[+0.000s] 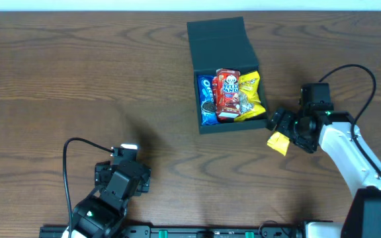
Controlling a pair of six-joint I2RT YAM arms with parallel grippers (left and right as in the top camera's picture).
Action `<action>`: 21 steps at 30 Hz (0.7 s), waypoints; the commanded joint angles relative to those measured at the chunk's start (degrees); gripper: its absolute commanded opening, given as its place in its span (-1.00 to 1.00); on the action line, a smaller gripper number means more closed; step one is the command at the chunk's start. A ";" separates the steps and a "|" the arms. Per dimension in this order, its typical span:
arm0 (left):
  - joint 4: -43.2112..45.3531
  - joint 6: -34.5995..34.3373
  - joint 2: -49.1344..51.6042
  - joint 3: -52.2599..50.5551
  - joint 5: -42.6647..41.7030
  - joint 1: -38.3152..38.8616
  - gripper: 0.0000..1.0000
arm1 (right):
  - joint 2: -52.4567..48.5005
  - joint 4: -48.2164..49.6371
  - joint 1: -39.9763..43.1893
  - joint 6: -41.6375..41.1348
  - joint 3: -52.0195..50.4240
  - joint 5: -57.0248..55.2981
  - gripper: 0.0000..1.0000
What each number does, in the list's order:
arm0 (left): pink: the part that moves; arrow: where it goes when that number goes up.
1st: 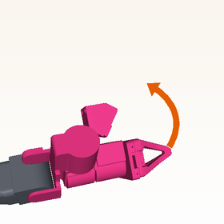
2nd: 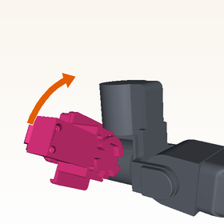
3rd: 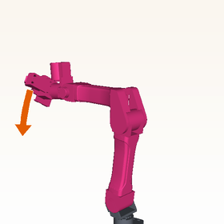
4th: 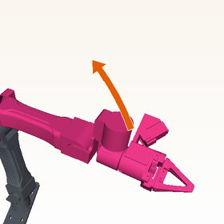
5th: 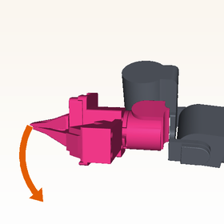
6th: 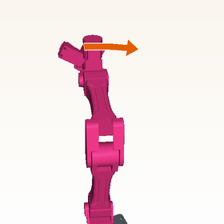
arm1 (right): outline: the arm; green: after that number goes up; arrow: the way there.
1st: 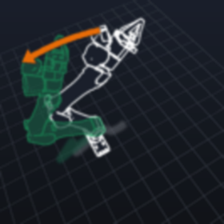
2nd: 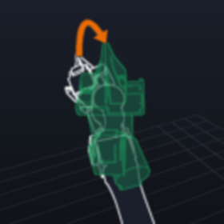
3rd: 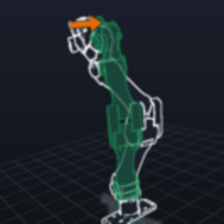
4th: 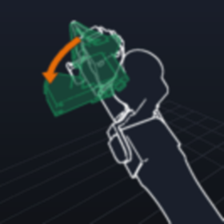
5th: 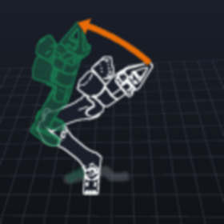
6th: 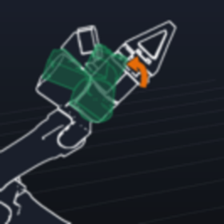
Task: Pack container
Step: 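Move the right gripper to the small yellow snack bag, then grasp the small yellow snack bag with the right gripper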
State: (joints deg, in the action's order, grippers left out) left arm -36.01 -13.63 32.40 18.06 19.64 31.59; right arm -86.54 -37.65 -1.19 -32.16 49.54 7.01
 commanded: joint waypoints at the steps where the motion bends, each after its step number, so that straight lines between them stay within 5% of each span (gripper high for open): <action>1: -0.17 0.35 -0.28 0.07 0.22 -0.17 0.91 | -0.07 0.61 0.04 2.99 0.44 2.71 0.99; 21: -0.15 0.35 -0.28 0.07 0.22 -0.17 0.91 | -8.33 2.97 0.61 5.01 0.37 -2.58 0.99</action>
State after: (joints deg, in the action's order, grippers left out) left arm -36.01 -13.63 32.40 18.06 19.66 31.59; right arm -94.06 -35.24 -1.13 -27.97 49.54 6.09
